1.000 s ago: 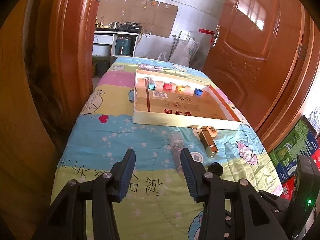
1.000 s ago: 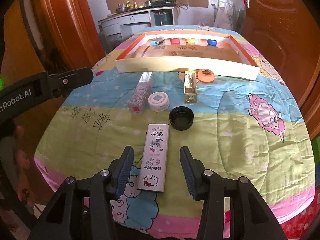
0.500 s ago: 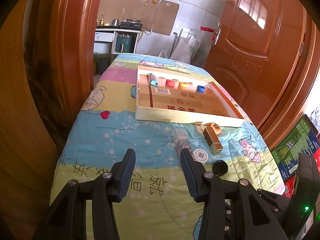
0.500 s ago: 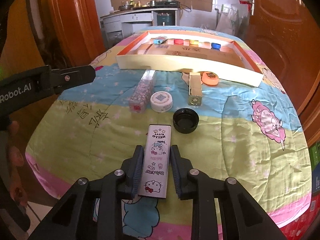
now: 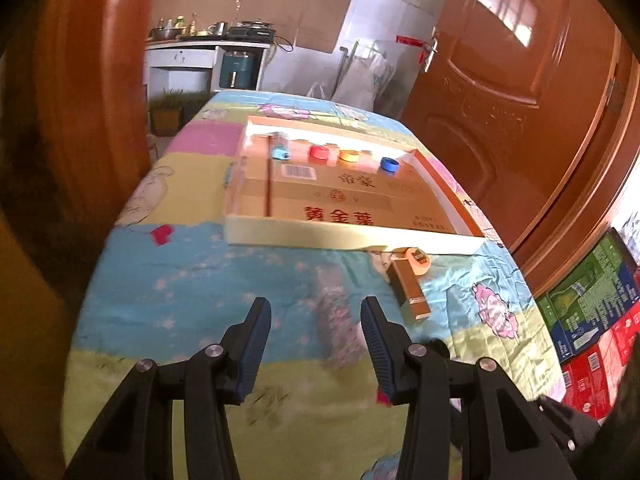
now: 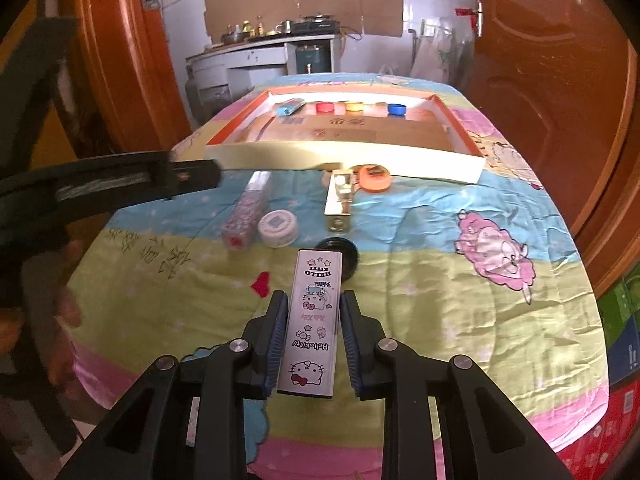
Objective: Organize rigid objects
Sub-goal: 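Grasp the white Hello Kitty card with the right tool while the left grasps the glitter jar, then carry the white card and glitter jar over the cardboard tray with both tools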
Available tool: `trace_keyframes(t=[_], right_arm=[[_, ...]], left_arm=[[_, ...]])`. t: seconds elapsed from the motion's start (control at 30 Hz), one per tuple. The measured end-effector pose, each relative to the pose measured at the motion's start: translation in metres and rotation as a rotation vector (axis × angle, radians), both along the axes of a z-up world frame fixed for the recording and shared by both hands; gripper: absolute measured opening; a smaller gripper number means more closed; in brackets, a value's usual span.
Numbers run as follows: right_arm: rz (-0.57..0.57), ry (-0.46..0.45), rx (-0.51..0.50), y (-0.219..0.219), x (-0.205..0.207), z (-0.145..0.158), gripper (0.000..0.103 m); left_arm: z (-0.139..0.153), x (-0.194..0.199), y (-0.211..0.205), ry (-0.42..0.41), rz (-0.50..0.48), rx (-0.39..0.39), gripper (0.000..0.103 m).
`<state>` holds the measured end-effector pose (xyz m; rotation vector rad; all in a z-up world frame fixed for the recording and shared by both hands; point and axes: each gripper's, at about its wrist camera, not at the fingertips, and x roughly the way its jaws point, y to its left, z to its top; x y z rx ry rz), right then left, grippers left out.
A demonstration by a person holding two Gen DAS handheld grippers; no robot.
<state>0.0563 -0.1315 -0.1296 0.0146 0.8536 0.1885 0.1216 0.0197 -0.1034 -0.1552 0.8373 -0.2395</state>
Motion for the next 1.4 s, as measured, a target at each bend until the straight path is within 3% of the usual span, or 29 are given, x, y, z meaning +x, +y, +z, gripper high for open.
trace_keyframes(t=[0.4,0.5,0.67,0.83,1.1,1.4], right_arm=[[-0.013,-0.03,0.049,-0.029,0.0,-0.001,0.027],[-0.013,-0.024,0.067,-0.034,0.002,-0.005,0.027],[-0.017,-0.026,0.078,-0.037,0.0,-0.006,0.027],[-0.023,-0.031,0.082,-0.039,-0.002,-0.004,0.027],[-0.039,-0.068,0.072,-0.041,-0.002,0.009,0.027],[-0.061,-0.111,0.076,-0.046,0.002,0.028,0.027]], left_arm=[[-0.029,0.045,-0.032,0.074,0.047,0.111,0.047],[-0.036,0.045,-0.033,0.084,0.052,0.138,0.039],[-0.04,0.037,-0.028,0.071,0.014,0.083,0.021],[-0.04,0.026,-0.028,0.045,-0.014,0.08,0.02],[-0.019,0.01,-0.02,0.002,-0.027,0.026,0.02],[0.027,-0.013,-0.018,-0.104,-0.025,0.029,0.02]])
